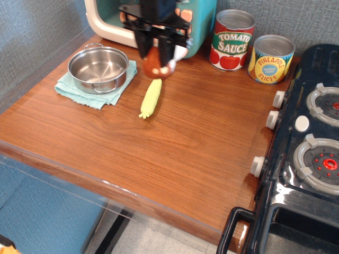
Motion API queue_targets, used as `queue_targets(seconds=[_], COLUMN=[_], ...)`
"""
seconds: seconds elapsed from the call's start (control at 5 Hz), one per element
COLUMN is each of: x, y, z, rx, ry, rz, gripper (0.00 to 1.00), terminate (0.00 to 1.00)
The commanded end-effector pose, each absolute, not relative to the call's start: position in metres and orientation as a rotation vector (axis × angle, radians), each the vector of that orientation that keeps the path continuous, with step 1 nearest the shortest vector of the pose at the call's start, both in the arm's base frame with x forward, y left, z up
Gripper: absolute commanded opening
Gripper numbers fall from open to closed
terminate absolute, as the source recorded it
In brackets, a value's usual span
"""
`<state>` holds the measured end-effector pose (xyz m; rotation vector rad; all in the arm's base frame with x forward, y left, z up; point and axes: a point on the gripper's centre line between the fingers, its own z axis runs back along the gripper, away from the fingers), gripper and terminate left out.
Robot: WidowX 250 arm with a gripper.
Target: Put the mushroom on the right of the counter
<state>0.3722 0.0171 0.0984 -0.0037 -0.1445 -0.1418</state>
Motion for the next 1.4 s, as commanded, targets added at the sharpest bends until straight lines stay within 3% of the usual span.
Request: queue_targets(seconds=[0.0, 0.2, 0.4, 1.2], x=[0.383, 0.392, 0.39, 0.364], y=[-0.03, -0.031, -0.031, -0.022], z=[0.086, 0.076, 0.082, 0.125], rx=[-0.016, -0.022, -0.018, -0.025], ry=[-0.085, -0.059, -0.067, -0.151], rz=[-0.203, -0.204, -0.216, -0.2], gripper=[0.0, 0.0, 1.0, 1.0], terminate=[0.0, 0.0, 0.0, 0.0])
